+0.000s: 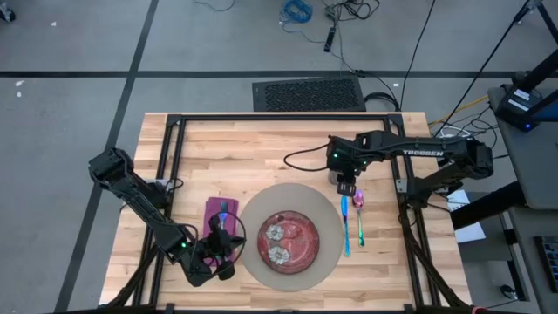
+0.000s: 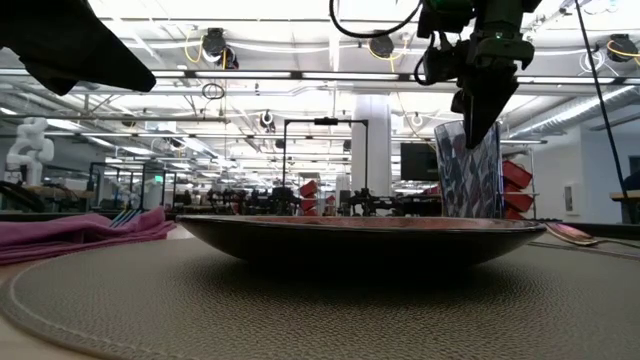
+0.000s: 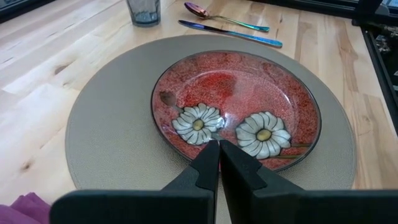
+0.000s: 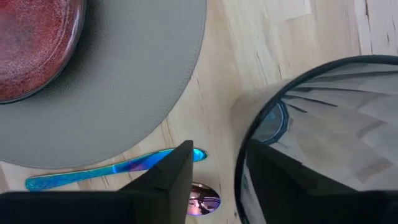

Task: Set table place
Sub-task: Return to Home Position

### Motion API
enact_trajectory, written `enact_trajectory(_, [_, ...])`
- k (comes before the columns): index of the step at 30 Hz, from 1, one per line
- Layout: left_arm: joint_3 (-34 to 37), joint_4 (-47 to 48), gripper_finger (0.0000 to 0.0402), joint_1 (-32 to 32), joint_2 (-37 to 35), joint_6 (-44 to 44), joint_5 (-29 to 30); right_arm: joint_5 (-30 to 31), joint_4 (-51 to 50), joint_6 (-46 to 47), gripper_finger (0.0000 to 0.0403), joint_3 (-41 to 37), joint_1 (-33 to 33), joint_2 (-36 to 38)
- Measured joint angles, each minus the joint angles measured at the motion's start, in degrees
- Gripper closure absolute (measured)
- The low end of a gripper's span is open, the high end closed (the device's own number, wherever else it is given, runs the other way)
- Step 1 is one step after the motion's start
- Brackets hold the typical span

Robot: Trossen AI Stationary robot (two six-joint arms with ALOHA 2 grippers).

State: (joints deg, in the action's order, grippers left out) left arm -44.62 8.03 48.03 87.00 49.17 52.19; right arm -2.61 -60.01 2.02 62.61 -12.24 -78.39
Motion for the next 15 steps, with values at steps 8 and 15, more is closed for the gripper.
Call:
enact_trajectory(8, [0.0, -0.05, 0.0402, 0.0, 0.0, 0.04, -0.82, 2.88, -0.23, 0.53, 0.0236, 0.05, 0.77, 1.76])
enact_trajectory(15, [0.0, -0.07, 0.0402, 0.0, 0.0, 0.05, -1.07, 4.03, -0.76, 1.86, 0.0224, 1.71, 0.77, 5.73])
